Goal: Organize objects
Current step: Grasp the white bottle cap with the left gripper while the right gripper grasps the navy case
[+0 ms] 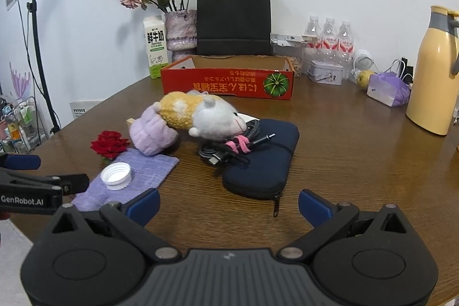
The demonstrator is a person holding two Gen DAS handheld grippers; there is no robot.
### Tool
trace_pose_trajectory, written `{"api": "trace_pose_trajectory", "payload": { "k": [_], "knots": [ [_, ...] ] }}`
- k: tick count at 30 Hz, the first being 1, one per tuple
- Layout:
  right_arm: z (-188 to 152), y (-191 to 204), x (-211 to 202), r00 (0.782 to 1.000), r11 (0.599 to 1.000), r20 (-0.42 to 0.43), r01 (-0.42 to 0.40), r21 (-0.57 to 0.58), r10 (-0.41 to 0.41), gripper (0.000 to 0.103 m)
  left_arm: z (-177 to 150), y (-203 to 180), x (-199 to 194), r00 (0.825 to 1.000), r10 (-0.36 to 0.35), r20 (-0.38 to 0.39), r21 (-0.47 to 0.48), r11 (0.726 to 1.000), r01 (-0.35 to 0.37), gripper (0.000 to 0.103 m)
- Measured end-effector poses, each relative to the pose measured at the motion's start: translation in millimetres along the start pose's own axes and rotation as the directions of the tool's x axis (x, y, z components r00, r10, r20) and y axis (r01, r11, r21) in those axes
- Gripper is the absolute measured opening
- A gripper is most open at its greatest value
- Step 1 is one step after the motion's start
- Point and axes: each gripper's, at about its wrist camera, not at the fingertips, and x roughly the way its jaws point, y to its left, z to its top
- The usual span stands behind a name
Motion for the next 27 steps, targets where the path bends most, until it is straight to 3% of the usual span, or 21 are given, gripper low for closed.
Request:
{"api": "trace_pose_trajectory", "payload": {
  "k": [7,10,14,18,21,27],
  "knots": [
    [0.2,-13.1,21.8,1.000,1.000,-0.020,0.012,0.006,-0.012,0.103,3.4,-10.8,26.8,1.000,0.006,-0.018,0.010,1.000,-0.006,0.103],
    [0.7,-18.4,31.2,0.999,1.000,-0.030,0.014,0.009,-0.013,0.103,4.8,-15.3,36.6,1.000,0.014,-0.018,0.022,1.000,-0.014,0.098],
    [2.8,-22.7,41.7,0.999,1.000,-0.037,0.013,0.010,-0.013,0.103,6.0,-19.4,49.0,0.999,-0.004,-0.035,0.033,0.999,0.005,0.078],
    [6.0,-24.6,50.4,0.999,1.000,-0.040,0.010,0.006,-0.010,0.103,4.5,-23.8,58.4,0.999,-0.020,-0.041,0.043,0.999,0.022,0.066],
    [8.1,-26.3,56.1,0.999,1.000,-0.044,0.008,0.004,-0.008,0.103,5.3,-25.9,60.1,0.999,-0.043,-0.030,0.043,0.998,0.044,0.042],
    [12.8,-27.7,64.8,0.998,1.000,-0.053,0.015,-0.006,-0.016,0.103,8.7,-26.1,61.3,0.999,-0.042,-0.013,0.053,0.998,0.043,0.041]
  ]
}}
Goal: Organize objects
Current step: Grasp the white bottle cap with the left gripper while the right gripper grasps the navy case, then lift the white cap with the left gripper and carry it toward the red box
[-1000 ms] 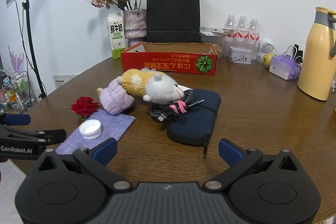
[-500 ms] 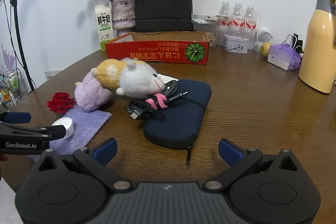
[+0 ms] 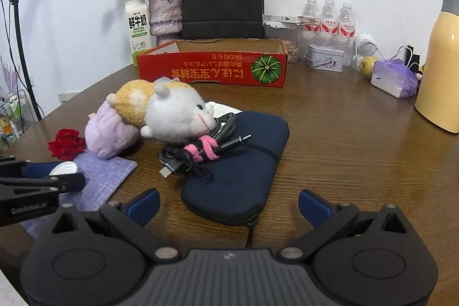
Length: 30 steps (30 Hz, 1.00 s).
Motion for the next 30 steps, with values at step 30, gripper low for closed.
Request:
{"api": "trace_pose_trajectory", "payload": {
  "k": [30],
  "knots": [
    [7.1,-14.6,23.7,0.999,1.000,-0.046,0.011,-0.020,-0.012,0.073,11.0,13.9,-6.5,0.999,0.003,0.035,-0.030,1.000,-0.002,0.041]
  ]
}}
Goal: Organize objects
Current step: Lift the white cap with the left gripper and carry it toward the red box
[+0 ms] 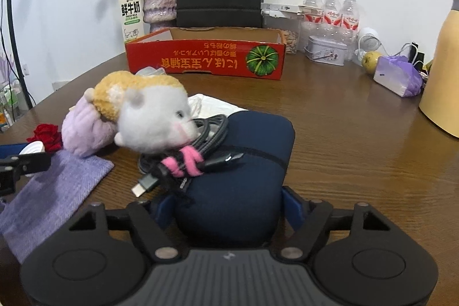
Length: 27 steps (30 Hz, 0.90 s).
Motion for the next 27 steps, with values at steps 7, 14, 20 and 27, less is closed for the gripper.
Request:
{"api": "trace_pose_trajectory", "payload": {
  "k": [7,14,20,27],
  "knots": [
    [-12.8,-21.7,-19.8,0.999,0.999,-0.001,-0.036,-0.017,0.036,0.072,-3.5,-0.9,-2.3,1.000,-0.005,-0.004,0.003,1.000,0.005,0.041],
    [-9.0,-26.6,-13.7,0.999,1.000,-0.045,-0.019,-0.022,0.018,0.080,-3.9,-3.3,-3.0,1.000,-0.005,-0.005,0.007,1.000,0.005,0.041],
    [-7.1,-17.9,-4.5,0.998,0.997,-0.029,0.061,0.042,-0.060,0.085,-3.9,-3.7,-2.9,1.000,-0.001,-0.004,0.008,1.000,0.001,0.041],
    [-4.3,-14.0,2.5,0.994,0.991,-0.026,0.112,0.080,-0.110,0.087,-4.3,-2.2,-2.8,1.000,-0.006,-0.001,-0.006,1.000,0.006,0.041]
  ]
}}
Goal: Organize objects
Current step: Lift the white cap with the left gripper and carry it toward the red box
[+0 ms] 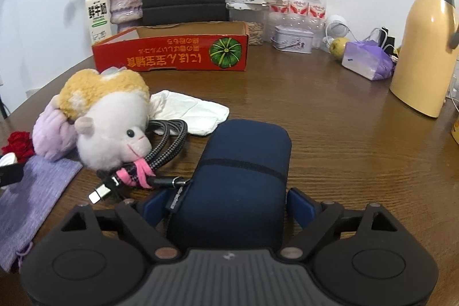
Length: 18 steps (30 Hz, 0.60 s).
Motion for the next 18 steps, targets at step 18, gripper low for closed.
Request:
{"api": "trace_pose_trajectory", "payload": {
  "k": [18],
  "knots": [
    [-10.0,-14.6,-22.4,0.996,0.998,0.053,-0.065,-0.010,0.066,0.066,1.4,4.6,-18.7,0.999,-0.008,0.048,-0.004,1.000,0.008,0.041]
  ]
}}
